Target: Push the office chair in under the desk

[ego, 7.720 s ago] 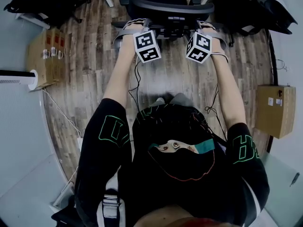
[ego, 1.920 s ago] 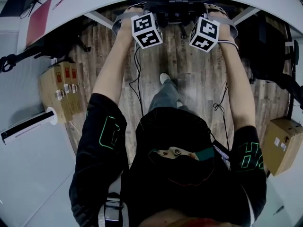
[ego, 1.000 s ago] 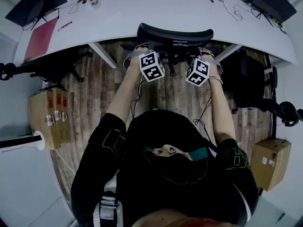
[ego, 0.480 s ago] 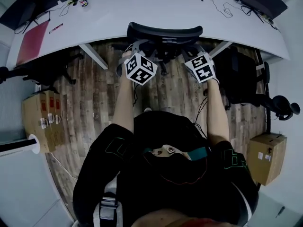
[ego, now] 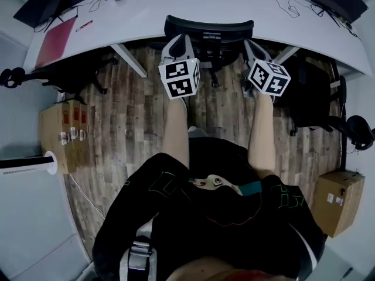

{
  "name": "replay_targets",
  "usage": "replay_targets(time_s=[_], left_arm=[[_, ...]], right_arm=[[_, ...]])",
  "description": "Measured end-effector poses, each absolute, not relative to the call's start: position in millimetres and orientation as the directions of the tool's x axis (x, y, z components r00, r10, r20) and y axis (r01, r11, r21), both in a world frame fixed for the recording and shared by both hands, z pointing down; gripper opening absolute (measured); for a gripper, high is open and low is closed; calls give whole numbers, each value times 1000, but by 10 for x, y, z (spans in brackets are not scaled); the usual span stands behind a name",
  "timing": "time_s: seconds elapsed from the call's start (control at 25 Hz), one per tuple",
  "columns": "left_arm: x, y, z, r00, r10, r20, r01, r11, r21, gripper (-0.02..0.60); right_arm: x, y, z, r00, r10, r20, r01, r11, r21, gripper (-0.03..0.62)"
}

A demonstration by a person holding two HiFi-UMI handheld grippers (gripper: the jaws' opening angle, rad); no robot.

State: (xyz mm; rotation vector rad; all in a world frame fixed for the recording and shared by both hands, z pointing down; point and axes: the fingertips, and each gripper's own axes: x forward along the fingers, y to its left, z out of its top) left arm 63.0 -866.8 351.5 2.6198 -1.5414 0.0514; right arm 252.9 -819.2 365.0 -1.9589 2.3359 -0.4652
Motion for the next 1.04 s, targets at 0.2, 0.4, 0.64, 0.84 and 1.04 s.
replay_targets(time_s=[0.2, 0.4, 0.64, 0.84, 1.04], left_arm=[[714, -8434, 3741, 501, -855, 133, -865, -497, 63, 8], [856, -8326, 3747, 527, -837, 150, -847, -531, 10, 8], [873, -8266, 3825, 535, -827, 173, -838, -546, -22, 8], [932, -8239, 3820, 546, -820, 170, -829, -558, -27, 8], [940, -8225, 3834, 544, -823, 163, -832, -554, -21, 8]], right_arm=[[2548, -8008, 3729, -174, -969, 174, -973, 143, -181, 3], [2611, -7932, 3820, -167, -970, 177, -970, 130, -204, 5], [2608, -7898, 3807, -161, -973, 166, -974, 129, -184, 5], [2683, -7894, 3784, -149, -976, 161, -977, 119, -179, 5], [2681, -7887, 3757, -155, -976, 154, -978, 130, -162, 5]])
